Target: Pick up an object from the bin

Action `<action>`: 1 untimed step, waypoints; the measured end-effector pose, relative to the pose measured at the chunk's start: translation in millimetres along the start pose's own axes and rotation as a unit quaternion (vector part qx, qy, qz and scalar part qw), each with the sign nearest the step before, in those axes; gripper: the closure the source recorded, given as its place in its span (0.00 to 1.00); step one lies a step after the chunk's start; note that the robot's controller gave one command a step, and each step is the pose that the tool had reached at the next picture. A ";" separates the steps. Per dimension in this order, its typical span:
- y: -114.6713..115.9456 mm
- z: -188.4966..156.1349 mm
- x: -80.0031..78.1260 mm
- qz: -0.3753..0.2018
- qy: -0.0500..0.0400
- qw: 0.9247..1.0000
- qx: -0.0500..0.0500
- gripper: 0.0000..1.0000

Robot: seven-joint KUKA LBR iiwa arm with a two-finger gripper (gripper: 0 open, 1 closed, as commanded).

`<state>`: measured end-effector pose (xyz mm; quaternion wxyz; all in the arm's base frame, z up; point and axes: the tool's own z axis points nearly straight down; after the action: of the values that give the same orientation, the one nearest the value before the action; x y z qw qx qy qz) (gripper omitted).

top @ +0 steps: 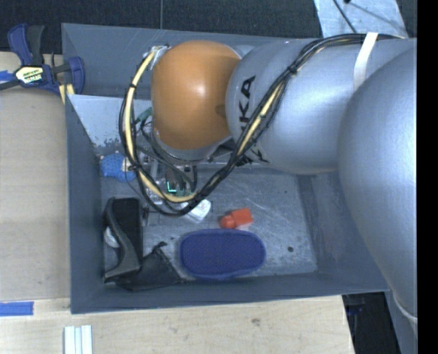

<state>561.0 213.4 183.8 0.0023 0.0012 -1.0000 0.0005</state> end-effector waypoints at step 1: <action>9.9 96.1 -22.5 -0.033 -0.009 0.999 -0.002 0.00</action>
Offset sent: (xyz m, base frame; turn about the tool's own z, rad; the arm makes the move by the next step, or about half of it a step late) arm 0.0190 0.0111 -0.1138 -0.0681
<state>583.1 223.3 87.5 -0.0065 0.0344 -0.9994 -0.0017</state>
